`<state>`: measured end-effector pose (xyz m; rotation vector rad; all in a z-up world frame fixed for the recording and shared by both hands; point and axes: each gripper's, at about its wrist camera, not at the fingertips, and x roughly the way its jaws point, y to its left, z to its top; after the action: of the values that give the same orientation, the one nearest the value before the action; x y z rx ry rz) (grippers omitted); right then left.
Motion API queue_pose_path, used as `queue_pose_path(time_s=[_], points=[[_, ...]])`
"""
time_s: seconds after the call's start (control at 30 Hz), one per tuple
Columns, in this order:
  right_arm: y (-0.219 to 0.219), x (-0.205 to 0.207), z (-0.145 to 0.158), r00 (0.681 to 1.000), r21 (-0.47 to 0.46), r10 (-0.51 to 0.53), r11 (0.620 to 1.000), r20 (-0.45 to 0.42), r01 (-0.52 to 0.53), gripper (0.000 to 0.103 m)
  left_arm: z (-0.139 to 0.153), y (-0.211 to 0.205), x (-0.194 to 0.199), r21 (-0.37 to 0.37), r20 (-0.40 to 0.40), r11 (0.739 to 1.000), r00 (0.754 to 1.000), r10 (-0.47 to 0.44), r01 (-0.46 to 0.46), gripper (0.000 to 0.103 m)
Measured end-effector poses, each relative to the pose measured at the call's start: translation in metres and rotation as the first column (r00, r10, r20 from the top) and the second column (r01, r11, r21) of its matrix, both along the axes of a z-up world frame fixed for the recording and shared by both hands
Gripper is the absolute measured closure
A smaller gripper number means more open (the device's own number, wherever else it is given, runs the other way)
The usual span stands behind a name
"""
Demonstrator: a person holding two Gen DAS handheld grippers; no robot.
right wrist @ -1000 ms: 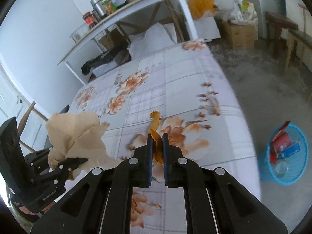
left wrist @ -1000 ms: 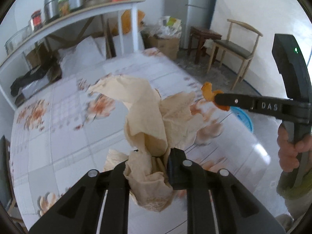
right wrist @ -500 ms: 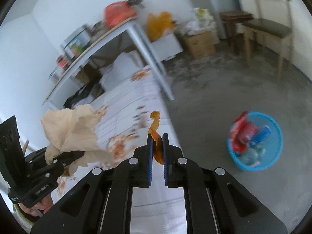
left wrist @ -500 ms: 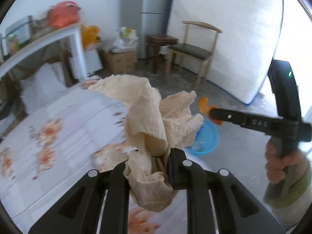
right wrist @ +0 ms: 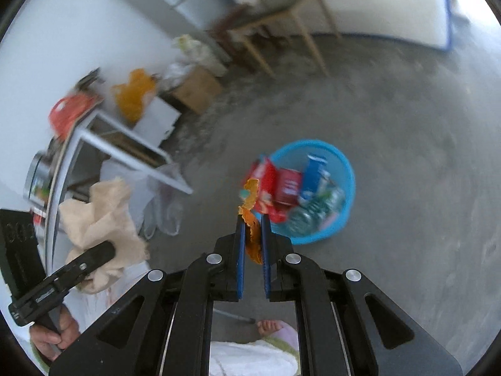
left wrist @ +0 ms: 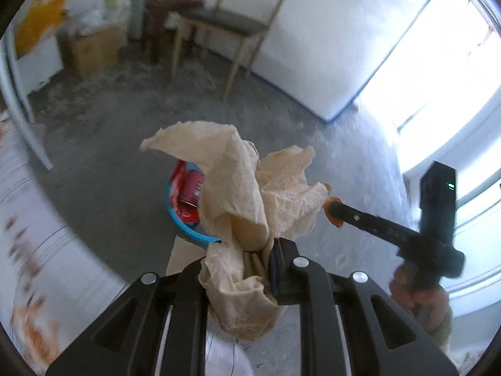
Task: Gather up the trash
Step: 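Carry the cloth and peel over the wastebasket and open both tools to drop them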
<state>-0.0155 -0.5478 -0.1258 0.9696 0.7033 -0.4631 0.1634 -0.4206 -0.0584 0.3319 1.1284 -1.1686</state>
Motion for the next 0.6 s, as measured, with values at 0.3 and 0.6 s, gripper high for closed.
queue_pose_path(time_s=[0.3, 0.6], points=[[-0.019, -0.010, -0.029, 0.997, 0.056, -0.052, 0.997, -0.058, 0.056, 0.095, -0.080, -0.101, 0.035, 0.112, 0.015, 0.994, 1.000, 0.001, -0.003, 0.047], [-0.022, 0.001, -0.045, 0.996, 0.068, -0.037, 0.997, -0.083, 0.043, 0.095, -0.102, -0.109, 0.073, 0.061, -0.100, 0.989, 0.985, 0.138, -0.133, 0.033]])
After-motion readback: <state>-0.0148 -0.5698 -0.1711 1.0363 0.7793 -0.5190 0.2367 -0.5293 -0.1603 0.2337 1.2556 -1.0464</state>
